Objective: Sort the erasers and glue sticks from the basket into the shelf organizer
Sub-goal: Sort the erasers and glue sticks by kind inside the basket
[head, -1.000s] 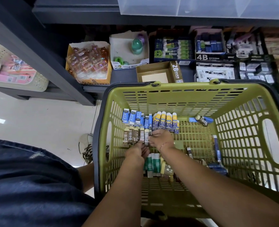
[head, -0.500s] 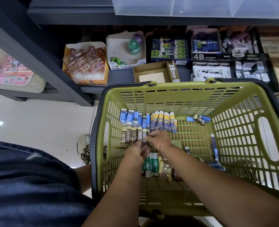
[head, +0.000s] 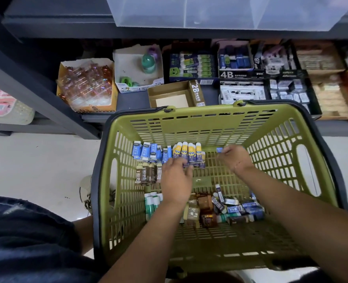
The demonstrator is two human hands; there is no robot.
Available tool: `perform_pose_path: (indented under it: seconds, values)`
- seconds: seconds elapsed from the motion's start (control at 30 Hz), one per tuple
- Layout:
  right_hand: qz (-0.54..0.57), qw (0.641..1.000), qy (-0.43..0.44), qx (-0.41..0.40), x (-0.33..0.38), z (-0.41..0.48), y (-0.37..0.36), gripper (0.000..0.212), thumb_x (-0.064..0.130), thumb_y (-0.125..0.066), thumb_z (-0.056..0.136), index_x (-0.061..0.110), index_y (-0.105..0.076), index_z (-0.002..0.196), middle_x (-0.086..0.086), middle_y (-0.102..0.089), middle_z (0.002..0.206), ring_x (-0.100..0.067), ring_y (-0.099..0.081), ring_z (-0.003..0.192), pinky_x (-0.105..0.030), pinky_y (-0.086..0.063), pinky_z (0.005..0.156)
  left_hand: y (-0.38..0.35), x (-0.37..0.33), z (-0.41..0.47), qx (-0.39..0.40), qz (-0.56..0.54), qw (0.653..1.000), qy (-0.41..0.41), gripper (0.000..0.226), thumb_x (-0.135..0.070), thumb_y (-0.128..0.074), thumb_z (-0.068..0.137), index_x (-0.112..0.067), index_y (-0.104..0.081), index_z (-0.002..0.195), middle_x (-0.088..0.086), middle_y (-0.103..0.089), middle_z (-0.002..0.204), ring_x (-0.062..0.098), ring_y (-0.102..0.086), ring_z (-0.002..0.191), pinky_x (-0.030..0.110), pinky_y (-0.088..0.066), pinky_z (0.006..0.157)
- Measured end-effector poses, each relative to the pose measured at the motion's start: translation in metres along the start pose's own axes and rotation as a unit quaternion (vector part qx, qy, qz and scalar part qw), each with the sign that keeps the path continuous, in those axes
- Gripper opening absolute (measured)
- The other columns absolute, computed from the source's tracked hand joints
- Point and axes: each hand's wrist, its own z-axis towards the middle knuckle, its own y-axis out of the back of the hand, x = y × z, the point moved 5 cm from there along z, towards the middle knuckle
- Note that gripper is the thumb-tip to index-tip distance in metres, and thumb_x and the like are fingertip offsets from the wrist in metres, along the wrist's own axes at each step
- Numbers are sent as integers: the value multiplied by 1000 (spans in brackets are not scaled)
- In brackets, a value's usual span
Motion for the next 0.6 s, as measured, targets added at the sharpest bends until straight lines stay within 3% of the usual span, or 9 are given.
perform_pose_path:
  seconds: [0.03,0.1,0.2,0.37,0.47,0.6]
  values:
    - [-18,999,2,-33,-7,8,9,9,19,-69,80,17,-63,86,-9,-60,103,-26,-60,94,-30,-48,81,-6,-10,2,7,56,996,-70,35,-29,-53,97,-14,-56,129,3,-52,130,21,-44,125,36,-33,110]
    - [-109,992,17,-61,-18,17,13,39,28,-72,81,11,-59,113,-13,-48,121,-32,-51,112,-38,-43,96,-21,-21,5,40,150,975,-160,52,-30,-48,99,-15,-35,147,6,-30,154,25,-20,144,37,-7,121]
    - [-188,975,61,-97,-26,13,6,59,33,-69,83,10,-45,132,-11,-42,128,-29,-40,122,-39,-35,105,-38,-10,11,85,252,946,-184,65,-37,-38,102,-18,-6,155,6,5,162,23,12,148,34,21,113]
    - [-211,965,89,-127,-35,18,-2,55,32,-68,83,15,-47,130,-7,-48,126,-30,-38,122,-40,-33,106,-46,8,14,137,315,925,-163,71,-40,-32,103,-22,15,152,3,32,152,22,28,143,35,23,110]
    - [-225,966,104,-80,-35,22,-8,52,29,-67,86,15,-49,133,-7,-48,133,-32,-36,129,-40,-31,110,-47,10,15,138,307,928,-160,70,-40,-33,103,-23,14,153,3,29,155,22,27,144,34,21,112]
    - [-212,966,127,-74,-38,27,-8,51,30,-66,86,18,-50,133,-9,-45,134,-30,-41,123,-40,-37,105,-47,11,15,137,302,929,-164,70,-41,-32,103,-23,14,153,4,26,158,22,27,144,35,20,113]
